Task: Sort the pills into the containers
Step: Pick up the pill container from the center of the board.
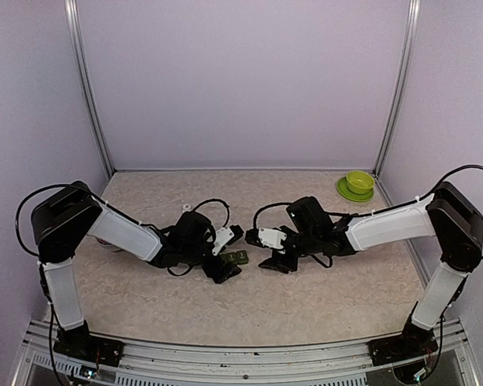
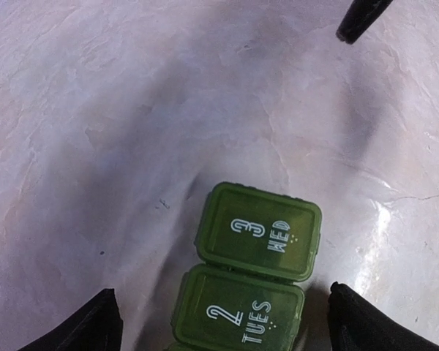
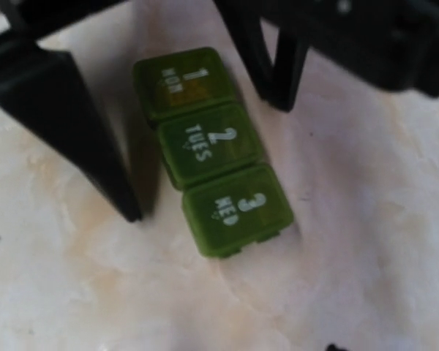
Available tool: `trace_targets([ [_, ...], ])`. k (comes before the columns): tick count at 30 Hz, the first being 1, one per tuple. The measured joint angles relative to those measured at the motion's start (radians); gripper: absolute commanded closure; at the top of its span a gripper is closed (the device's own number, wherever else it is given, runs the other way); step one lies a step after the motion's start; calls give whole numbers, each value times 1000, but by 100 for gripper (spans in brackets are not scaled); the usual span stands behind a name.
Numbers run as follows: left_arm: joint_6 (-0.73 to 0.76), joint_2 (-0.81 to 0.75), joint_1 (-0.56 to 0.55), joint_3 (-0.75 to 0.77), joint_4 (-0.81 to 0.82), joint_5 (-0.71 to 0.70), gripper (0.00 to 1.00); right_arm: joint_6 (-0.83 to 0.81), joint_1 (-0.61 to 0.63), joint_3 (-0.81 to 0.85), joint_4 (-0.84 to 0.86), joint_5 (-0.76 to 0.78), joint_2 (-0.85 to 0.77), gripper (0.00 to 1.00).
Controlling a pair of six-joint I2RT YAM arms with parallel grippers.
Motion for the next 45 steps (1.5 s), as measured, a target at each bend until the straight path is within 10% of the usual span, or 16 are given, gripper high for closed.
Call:
trace_targets([
  [45, -7, -62, -28, -13, -117, 81, 71, 6, -7, -47, 51, -51, -62, 41],
])
